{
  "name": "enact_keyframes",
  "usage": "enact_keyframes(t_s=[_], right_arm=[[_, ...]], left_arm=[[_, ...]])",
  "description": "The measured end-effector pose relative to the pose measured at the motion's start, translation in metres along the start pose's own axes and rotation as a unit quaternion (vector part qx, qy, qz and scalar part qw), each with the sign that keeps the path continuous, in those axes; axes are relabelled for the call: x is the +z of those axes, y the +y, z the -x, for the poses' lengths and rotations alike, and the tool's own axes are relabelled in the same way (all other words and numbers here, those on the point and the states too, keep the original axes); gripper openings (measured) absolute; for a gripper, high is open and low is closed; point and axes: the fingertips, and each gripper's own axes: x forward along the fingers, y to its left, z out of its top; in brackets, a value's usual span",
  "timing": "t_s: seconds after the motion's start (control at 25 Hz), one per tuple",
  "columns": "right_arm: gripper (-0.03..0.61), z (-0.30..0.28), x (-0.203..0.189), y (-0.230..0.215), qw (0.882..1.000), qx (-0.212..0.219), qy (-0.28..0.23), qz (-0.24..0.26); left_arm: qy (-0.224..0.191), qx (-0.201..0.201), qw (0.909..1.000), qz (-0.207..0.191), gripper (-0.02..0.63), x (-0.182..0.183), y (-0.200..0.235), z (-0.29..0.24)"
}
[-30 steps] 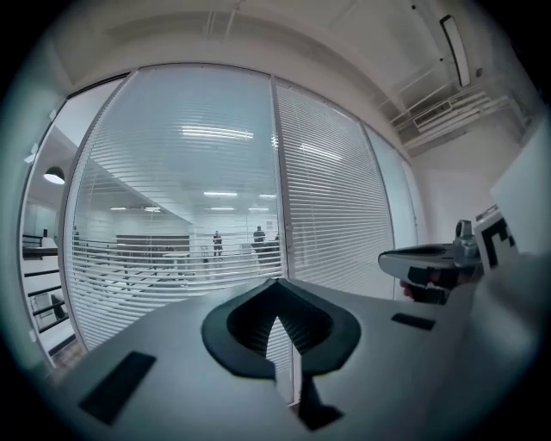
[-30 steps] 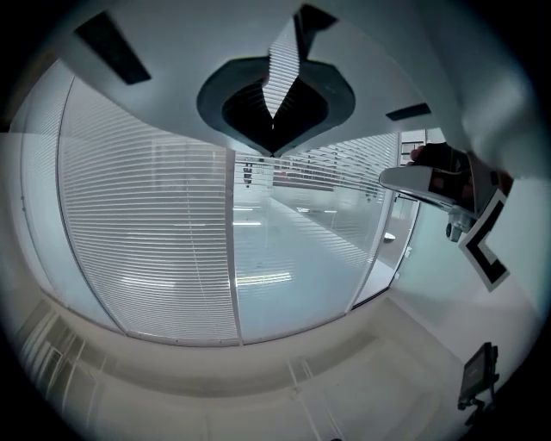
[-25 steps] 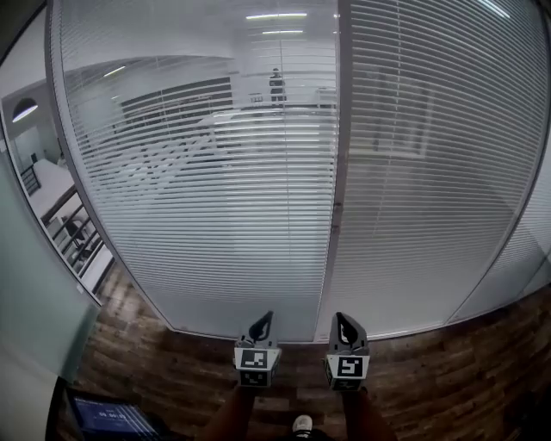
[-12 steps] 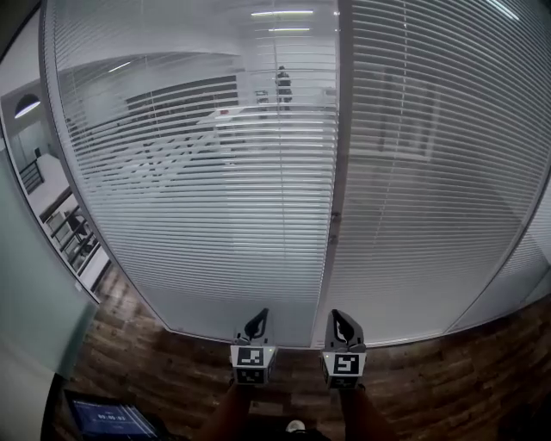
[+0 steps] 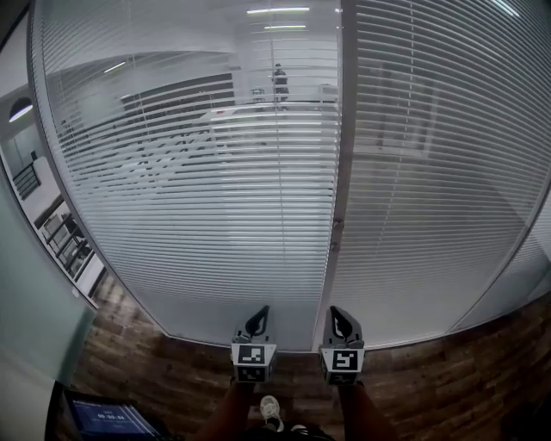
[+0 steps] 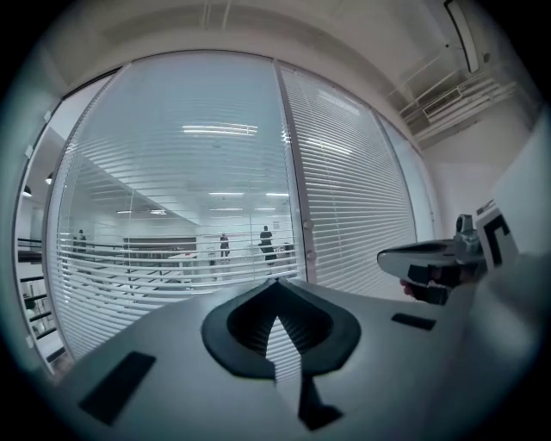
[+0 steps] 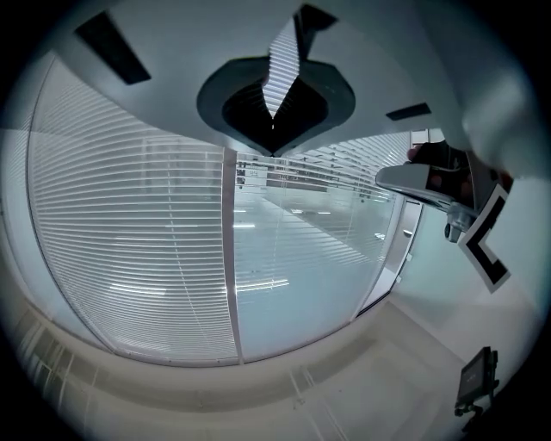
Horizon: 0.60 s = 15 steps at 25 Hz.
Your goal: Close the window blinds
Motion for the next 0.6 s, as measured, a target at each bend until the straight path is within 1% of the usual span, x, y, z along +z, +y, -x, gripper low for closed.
enact_keyframes(t_s=[0.08,0.2,0.28,0.4,0.52,0.6], right_arm=[[0.003,-0.011,0.000,0.001,1.000,0.000,-0.005,-0.001],[0.003,-0.028,0.001,-0.001,1.000,-0.005,-0.006,-0.006],[0.003,-0.040,-0.001,-0.003,1.000,-0.009,-0.004,-0.005],[0.003,-0.059,-0.003,-0.008,1.000,-0.017,-0.002,-0.010],[0.003,-0.076,-0.001,-0.012,1.000,-0.026,-0.003,-0.006],[0.003,-0.084,-0.009,-0.013,0.999,-0.034,0.004,-0.007]], left_arm=[[-0.004,-0.004,1.0000,0.000,-0.008,0.001,0.006,-0.009],[0.005,-0.012,0.9999,0.007,-0.007,0.003,0.014,-0.024],[-0.003,-0.015,0.9999,-0.001,-0.006,0.003,0.021,-0.038],[-0.004,-0.022,0.9998,0.001,-0.006,0.004,0.029,-0.058],[-0.010,-0.026,0.9996,-0.005,-0.008,0.008,0.039,-0.075],[-0.010,-0.031,0.9995,-0.006,-0.007,0.001,0.043,-0.084]])
